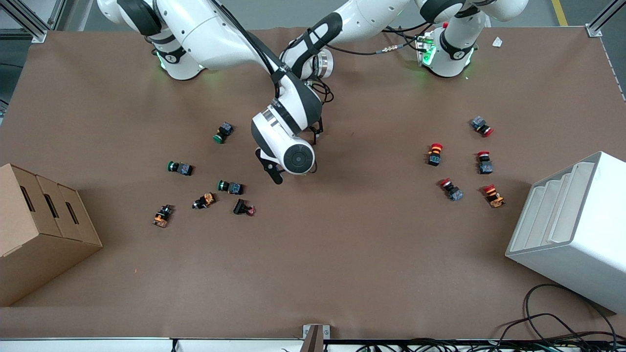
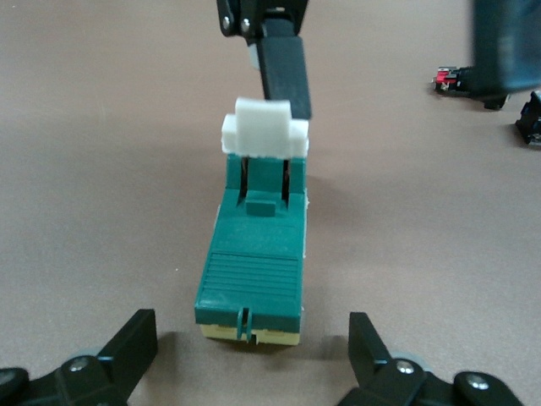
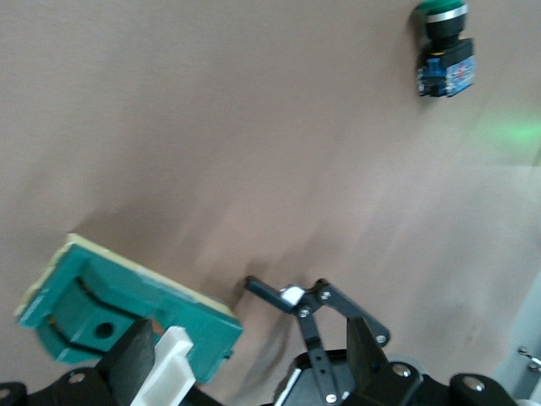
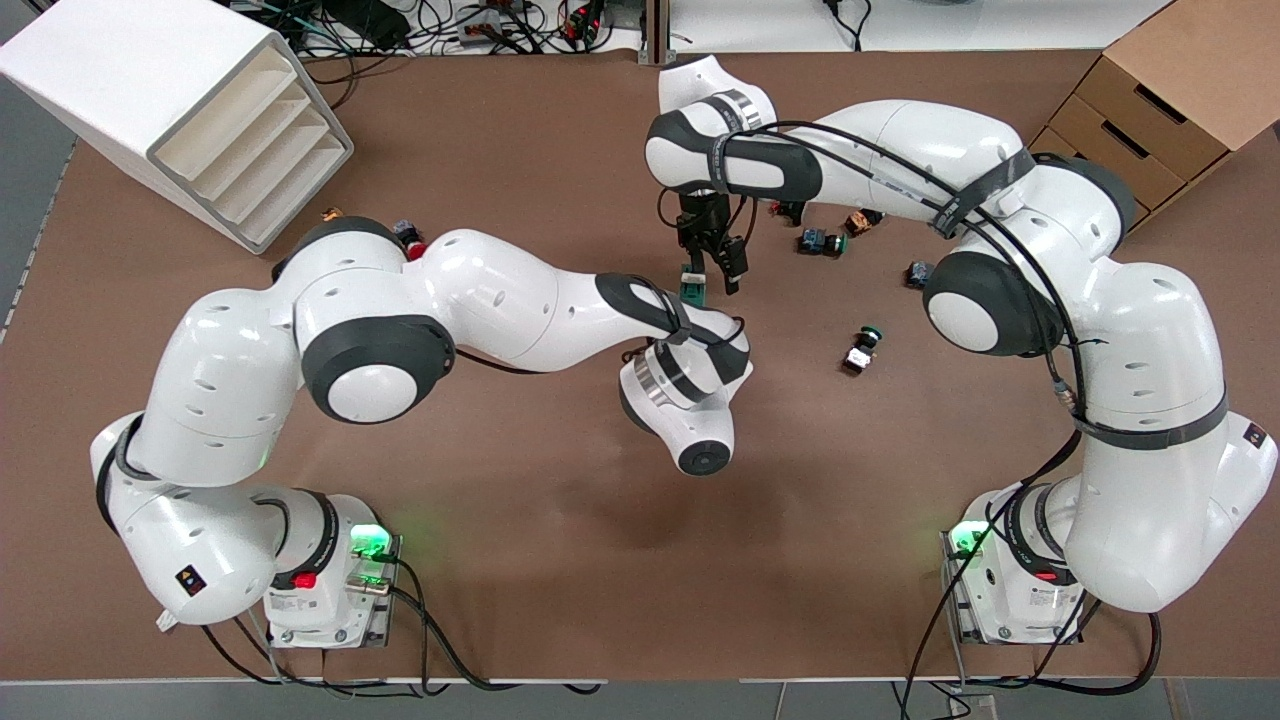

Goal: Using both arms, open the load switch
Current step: 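Push the white lever over with the right gripper, then lift the right gripper away from the switch lever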

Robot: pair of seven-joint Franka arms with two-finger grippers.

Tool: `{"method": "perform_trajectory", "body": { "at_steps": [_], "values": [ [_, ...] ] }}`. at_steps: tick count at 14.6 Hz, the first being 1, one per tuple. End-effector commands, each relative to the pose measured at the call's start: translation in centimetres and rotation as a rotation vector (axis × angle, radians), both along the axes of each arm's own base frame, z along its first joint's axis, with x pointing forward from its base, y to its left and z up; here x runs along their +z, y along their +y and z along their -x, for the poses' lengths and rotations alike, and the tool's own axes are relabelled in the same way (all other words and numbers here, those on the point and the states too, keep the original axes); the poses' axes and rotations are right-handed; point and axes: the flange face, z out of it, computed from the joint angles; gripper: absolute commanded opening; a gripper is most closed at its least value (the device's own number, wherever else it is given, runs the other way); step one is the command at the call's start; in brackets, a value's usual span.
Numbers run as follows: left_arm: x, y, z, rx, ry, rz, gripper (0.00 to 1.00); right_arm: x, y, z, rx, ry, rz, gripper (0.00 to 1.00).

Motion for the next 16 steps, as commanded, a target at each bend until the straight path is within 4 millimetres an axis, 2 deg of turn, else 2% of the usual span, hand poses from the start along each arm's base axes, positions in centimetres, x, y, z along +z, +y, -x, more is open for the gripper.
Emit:
{"method": "perform_trajectory", "body": {
  "at_steps": [1,5,7,10,14,16],
  "values": [
    [-1.8,-0.3,0.6,-0.005,0.022,0.001,1.00,0.5,0.2,1.7,0.021,0.041,0.014,1.00],
    [-1.5,-0.5,0.4,-0.002,0.020,0.007,1.00,-0.8,2.0,3.9,0.059,0.039,0.033,1.00],
    [-1.4,-0.5,0.4,-0.001,0.019,0.010,1.00,-1.7,2.2,4.2,0.059,0.029,0.029,1.00],
    [-1.5,-0.5,0.5,-0.002,0.019,0.008,1.00,-1.9,2.2,4.1,0.056,0.017,0.024,1.00],
    [-1.5,-0.5,0.5,0.001,0.020,0.011,1.00,-0.3,1.3,2.2,0.058,-0.022,0.020,1.00],
    [-1.5,-0.5,0.4,0.002,0.019,0.011,1.00,2.0,0.0,-1.0,0.091,-0.118,0.030,1.00]
  ]
}}
